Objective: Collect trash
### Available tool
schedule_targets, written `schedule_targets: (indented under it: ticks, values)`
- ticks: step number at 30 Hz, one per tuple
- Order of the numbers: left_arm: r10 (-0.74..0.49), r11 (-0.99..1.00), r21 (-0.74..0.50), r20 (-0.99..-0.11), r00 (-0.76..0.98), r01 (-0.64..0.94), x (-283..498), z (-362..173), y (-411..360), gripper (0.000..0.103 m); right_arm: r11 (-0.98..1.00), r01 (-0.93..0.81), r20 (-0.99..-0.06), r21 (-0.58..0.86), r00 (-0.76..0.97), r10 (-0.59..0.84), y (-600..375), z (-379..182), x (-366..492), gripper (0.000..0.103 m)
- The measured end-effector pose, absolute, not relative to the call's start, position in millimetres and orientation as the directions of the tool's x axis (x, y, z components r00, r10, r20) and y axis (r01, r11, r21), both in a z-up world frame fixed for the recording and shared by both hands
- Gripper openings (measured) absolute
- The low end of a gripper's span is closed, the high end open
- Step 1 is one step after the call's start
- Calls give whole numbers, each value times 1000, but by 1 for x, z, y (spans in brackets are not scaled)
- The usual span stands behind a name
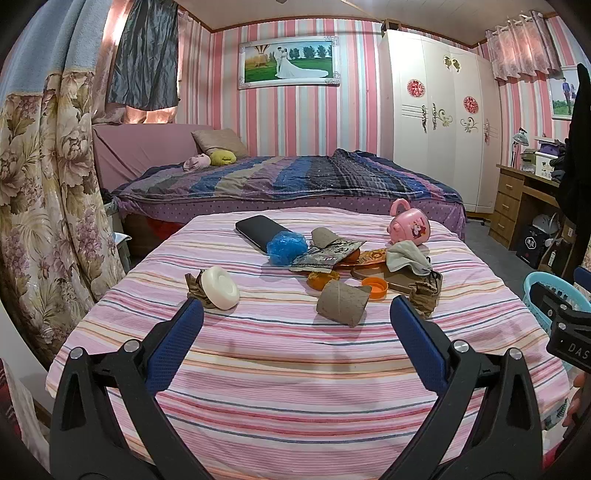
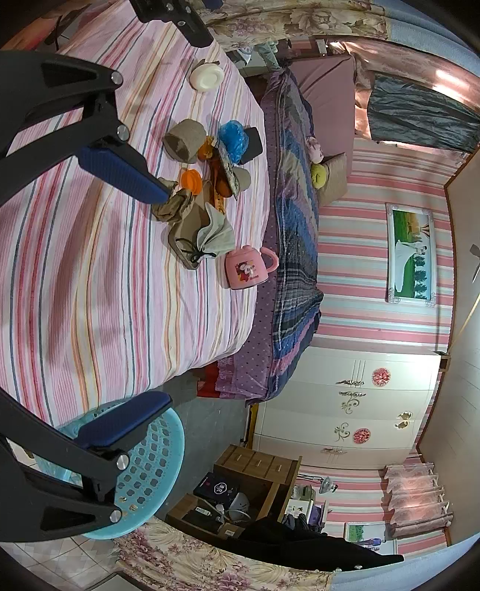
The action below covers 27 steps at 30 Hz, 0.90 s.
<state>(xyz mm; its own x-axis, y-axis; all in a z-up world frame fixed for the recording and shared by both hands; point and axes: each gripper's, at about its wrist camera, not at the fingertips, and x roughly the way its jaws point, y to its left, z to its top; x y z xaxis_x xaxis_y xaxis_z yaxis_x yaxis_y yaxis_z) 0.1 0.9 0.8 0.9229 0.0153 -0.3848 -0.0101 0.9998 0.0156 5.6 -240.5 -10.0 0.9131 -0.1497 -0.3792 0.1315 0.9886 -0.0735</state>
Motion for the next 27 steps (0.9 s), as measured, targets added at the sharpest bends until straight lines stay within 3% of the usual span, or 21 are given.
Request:
schedule_targets:
  ticks: [27]
  values:
    - [15,1000,18,-383,924,-9,0,0,1,98,988,137,-376,-77,914,-155,-244,-13,6,99]
